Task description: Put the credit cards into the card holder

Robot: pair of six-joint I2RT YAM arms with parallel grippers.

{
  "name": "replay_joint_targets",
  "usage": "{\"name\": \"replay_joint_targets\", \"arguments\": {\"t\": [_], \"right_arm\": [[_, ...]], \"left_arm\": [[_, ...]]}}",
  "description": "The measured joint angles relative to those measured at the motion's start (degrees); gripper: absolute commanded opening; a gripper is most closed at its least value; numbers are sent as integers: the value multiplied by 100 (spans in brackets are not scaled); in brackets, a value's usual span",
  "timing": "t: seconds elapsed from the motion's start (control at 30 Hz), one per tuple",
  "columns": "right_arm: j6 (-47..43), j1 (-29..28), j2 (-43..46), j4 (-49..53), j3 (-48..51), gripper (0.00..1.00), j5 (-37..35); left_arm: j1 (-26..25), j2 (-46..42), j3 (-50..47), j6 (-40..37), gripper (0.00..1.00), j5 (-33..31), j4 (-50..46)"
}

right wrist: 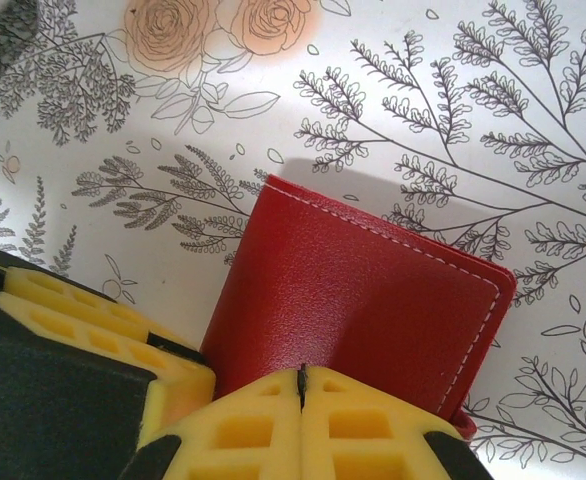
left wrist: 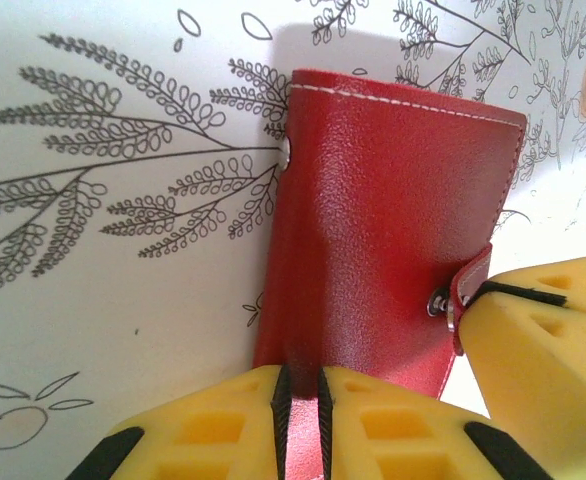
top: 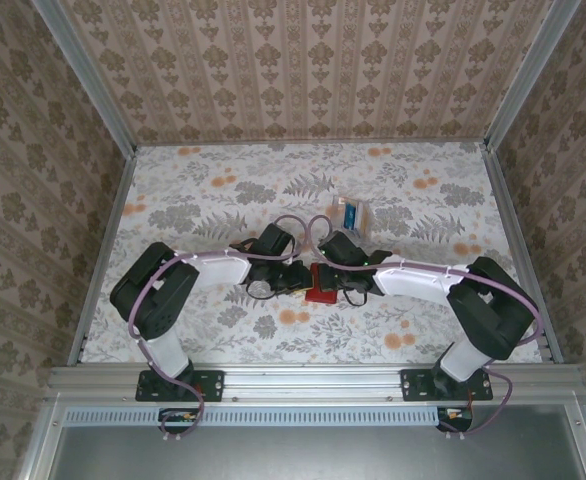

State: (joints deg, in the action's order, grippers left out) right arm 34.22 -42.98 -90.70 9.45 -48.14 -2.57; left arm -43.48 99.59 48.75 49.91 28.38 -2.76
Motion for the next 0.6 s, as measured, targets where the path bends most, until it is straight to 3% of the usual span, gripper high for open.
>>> {"name": "replay_joint_targets", "arguments": {"t": [0.6], "right_arm": [[177,0,-13,-688,474,0,9]], "left_arm": [[-4,0,0,28,19,-15,7]]}}
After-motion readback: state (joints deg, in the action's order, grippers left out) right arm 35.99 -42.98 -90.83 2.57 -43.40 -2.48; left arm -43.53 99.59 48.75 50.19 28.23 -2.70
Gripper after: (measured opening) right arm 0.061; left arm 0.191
